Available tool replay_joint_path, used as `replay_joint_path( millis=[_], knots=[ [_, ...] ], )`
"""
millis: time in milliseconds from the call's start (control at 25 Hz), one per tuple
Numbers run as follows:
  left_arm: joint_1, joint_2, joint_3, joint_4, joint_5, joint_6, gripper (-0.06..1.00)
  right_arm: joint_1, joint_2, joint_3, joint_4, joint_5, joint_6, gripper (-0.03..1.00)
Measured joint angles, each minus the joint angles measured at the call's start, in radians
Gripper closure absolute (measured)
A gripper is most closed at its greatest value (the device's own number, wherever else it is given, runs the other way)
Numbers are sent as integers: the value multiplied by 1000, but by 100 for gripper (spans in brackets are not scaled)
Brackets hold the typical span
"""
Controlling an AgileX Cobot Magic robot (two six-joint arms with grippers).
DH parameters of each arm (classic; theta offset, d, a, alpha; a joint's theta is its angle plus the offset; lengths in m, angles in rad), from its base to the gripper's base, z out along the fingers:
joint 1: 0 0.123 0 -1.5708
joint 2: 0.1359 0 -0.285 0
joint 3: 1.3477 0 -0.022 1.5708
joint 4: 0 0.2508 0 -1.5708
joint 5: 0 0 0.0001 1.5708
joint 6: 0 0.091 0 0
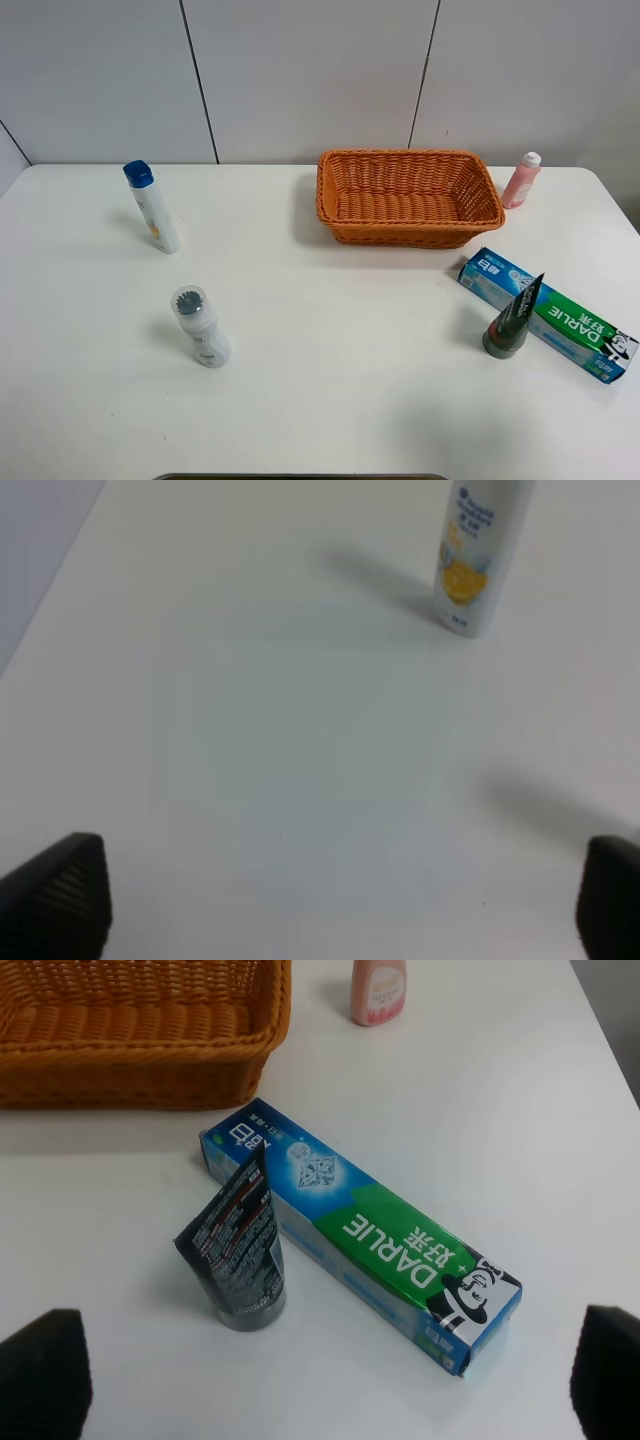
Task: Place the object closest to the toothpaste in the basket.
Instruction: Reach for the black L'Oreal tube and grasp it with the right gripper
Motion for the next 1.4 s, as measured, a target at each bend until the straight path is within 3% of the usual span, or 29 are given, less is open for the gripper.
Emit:
replay_joint_path(
  millis=[440, 1080, 1400],
  knots=[
    [0, 0, 0, 0, 0, 0, 0, 0, 25, -54, 3, -20, 26, -2],
    [0, 0, 0, 0, 0, 0, 0, 0, 556, -310, -18, -42, 354, -2],
    [0, 0, 0, 0, 0, 0, 0, 0, 839, -354, 62, -47, 400, -2]
  ],
)
